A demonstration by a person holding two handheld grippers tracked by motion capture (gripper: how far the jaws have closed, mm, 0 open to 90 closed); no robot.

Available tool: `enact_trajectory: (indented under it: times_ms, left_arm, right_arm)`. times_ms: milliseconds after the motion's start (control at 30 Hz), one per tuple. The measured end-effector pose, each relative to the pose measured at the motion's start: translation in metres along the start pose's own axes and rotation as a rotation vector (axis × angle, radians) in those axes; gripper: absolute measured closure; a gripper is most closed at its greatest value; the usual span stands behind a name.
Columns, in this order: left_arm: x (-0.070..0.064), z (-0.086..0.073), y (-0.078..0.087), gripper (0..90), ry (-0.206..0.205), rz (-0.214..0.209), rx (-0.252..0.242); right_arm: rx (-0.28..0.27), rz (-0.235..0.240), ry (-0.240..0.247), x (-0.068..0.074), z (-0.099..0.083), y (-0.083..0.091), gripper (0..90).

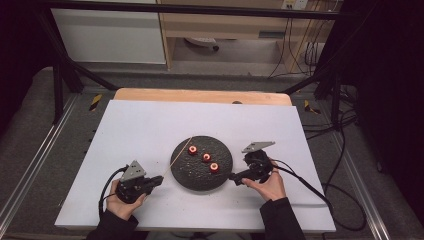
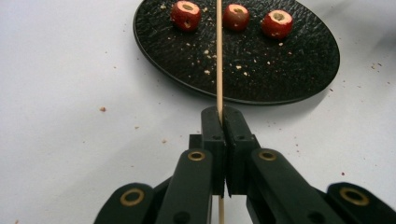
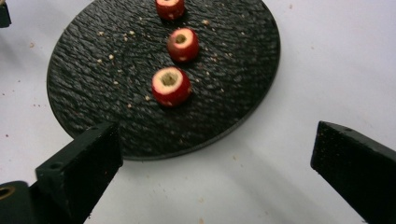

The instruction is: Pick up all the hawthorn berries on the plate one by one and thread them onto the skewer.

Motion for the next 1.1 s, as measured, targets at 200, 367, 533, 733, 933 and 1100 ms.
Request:
enact_trajectory:
  times_ms: [200,367,533,733,933,1100]
  left_arm:
    - [0.002,-0.001,-0.001,88.1,0.003,0.0,0.006]
    - [0.001,-0.001,-0.002,88.1,-0.002,0.001,0.009]
    - [0.002,-0.001,-0.002,88.0,-0.004,0.001,0.011]
    - [0.002,-0.001,-0.002,88.1,-0.003,-0.002,0.01]
    - [0.002,-0.001,-0.002,88.1,-0.006,-0.002,0.013]
    - [0.002,-0.001,-0.002,88.0,-0.004,-0.003,0.011]
  right_arm:
    - [0.053,0.003,0.035,0.009,0.019,-0.005,7.9]
    - [0.118,0.007,0.056,0.015,0.033,-0.013,12.5]
    - [0.176,0.012,0.093,0.021,0.045,-0.02,19.5]
    - [0.236,0.016,0.11,0.024,0.057,-0.03,28.4]
    - [0.298,0.013,0.13,0.026,0.062,-0.041,37.0]
    - [0.313,0.019,0.127,0.026,0.063,-0.047,43.4]
Point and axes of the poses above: each handheld gripper's, and its own axes: y roughly backward along the jaws, z roughly out of its top, x roughly to its left, the point moved 4 cm from there along -y, roughly forward along the jaws, and after that the axes turned 15 degrees about x, right-handed, at the moved point
